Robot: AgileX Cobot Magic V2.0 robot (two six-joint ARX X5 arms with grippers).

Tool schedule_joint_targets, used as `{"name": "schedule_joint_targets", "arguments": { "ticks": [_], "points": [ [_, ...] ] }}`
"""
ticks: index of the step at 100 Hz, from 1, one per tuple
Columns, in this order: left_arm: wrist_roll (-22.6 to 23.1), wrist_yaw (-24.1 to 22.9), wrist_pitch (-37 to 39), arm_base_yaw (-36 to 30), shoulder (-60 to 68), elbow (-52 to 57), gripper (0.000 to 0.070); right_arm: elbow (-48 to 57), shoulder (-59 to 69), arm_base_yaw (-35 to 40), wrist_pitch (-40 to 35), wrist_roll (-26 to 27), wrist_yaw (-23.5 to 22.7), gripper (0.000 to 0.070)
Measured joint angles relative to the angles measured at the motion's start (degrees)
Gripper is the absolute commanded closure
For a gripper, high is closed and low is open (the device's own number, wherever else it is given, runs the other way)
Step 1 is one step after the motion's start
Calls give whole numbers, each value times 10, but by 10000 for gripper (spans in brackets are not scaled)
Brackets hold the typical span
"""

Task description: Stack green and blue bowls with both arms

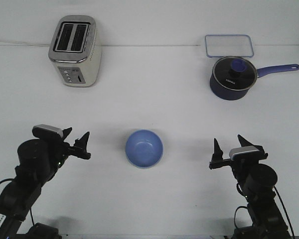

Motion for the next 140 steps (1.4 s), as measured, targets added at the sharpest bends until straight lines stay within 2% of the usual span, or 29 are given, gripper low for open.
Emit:
{"name": "schedule_joint_targets", "arguments": {
  "ticks": [27, 70, 79, 85, 98, 107, 140],
  "points": [
    [-13, -19, 77, 0, -56, -129, 279, 0, 0, 0, 0, 0, 0, 134],
    [-30, -19, 106, 0, -55, -141, 282, 0, 0, 0, 0, 0, 0, 144],
    [-30, -19, 108, 0, -55, -141, 311, 0, 0, 0, 0, 0, 0, 247],
    [-29, -19, 109, 0, -55, -141, 415, 0, 0, 0, 0, 0, 0, 359],
    [-30, -19, 110, 0, -55, -141, 694, 0, 0, 0, 0, 0, 0, 583],
    [-30, -19, 110, 0, -55, -141, 693, 0, 0, 0, 0, 0, 0, 698],
    [-30, -19, 110, 0, -55, -141, 690, 0, 0, 0, 0, 0, 0, 699]
  ]
}}
